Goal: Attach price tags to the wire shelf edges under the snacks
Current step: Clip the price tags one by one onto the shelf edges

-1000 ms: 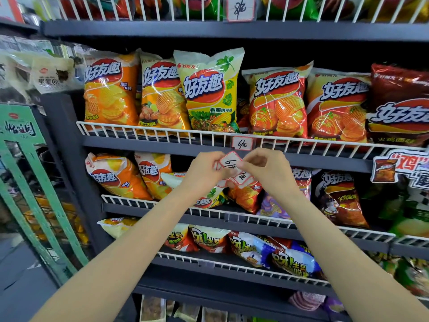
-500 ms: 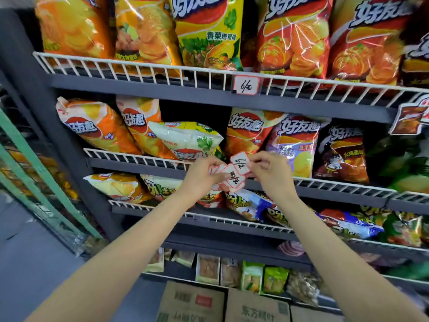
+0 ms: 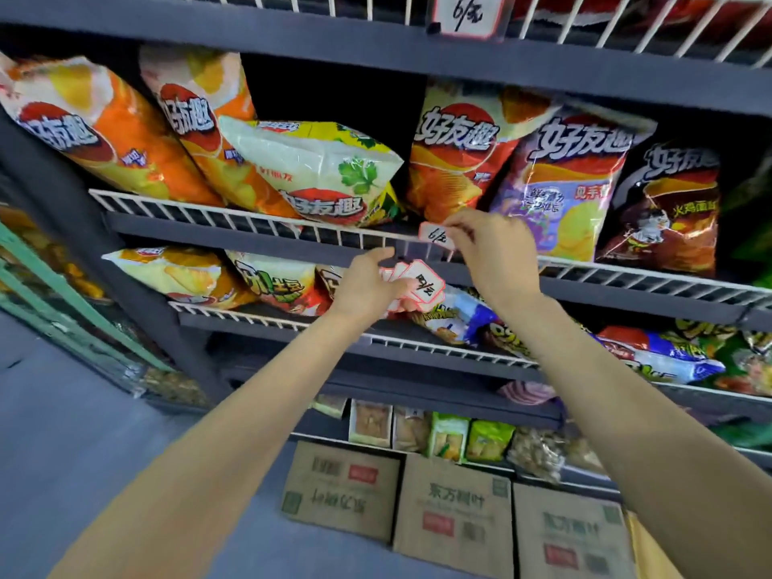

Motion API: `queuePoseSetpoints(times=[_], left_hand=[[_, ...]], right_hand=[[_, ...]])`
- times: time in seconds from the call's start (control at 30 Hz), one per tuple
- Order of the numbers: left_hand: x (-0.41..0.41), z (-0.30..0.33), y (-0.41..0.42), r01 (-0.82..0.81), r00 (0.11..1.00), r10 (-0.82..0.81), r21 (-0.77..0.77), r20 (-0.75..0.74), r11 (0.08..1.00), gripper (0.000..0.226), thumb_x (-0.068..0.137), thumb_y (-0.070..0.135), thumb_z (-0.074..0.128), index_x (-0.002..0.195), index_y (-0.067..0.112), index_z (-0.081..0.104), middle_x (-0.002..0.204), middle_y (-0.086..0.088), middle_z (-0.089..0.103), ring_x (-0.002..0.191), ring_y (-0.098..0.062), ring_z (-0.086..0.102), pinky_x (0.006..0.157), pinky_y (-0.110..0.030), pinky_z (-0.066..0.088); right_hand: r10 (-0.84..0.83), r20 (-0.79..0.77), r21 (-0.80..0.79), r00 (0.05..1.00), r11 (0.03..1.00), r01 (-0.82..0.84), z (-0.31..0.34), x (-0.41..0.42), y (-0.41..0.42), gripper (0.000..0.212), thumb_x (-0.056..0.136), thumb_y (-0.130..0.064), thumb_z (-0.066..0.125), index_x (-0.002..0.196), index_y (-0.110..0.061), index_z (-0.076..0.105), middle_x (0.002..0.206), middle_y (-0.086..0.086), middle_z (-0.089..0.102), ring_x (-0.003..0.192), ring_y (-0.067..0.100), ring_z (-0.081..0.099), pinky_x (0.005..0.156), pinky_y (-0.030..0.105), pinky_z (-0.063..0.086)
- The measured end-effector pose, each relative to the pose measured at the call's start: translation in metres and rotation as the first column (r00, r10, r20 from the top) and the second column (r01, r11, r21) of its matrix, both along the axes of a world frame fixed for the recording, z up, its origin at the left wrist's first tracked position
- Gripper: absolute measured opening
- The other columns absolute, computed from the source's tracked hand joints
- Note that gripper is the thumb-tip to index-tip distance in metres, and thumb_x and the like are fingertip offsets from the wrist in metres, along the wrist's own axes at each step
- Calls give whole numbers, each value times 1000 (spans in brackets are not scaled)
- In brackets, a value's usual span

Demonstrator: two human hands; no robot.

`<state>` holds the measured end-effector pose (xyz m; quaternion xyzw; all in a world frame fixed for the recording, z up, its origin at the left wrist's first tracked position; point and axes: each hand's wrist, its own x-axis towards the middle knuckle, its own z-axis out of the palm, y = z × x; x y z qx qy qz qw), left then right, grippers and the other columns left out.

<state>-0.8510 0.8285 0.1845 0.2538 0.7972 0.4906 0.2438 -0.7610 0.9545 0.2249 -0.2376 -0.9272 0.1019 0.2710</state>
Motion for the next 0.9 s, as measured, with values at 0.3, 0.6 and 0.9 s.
queuePoseSetpoints(times=[0.3, 0.6, 0.9], left_hand=[[3, 8, -6, 97, 995, -97, 34, 17, 995, 66, 87, 7, 65, 144, 12, 33, 151, -9, 31, 69, -3, 66, 56, 0, 43], [-9, 7, -20, 157, 977, -170, -106, -125, 982, 58, 85, 13, 67, 138, 25, 47, 147, -5, 41, 109, -24, 62, 98, -33, 47], [-16, 5, -21, 169, 953, -209, -188, -221, 968, 57, 85, 14, 67, 137, 25, 48, 142, -3, 48, 126, -23, 50, 105, -33, 37]], right_hand=[[8, 37, 94, 999, 996, -11, 1, -3, -2, 25, 96, -26, 48, 113, -22, 66, 90, 15, 64, 85, 33, 58, 62, 27, 24], [55, 82, 104, 995, 993, -63, 2, -9, -2, 23, 95, -25, 51, 108, -19, 68, 97, 14, 61, 87, 32, 58, 63, 30, 36], [29, 152, 223, 988, 973, -63, -14, -17, 5, 19, 89, -9, 57, 103, -8, 71, 104, 9, 60, 105, 26, 48, 60, 32, 38]])
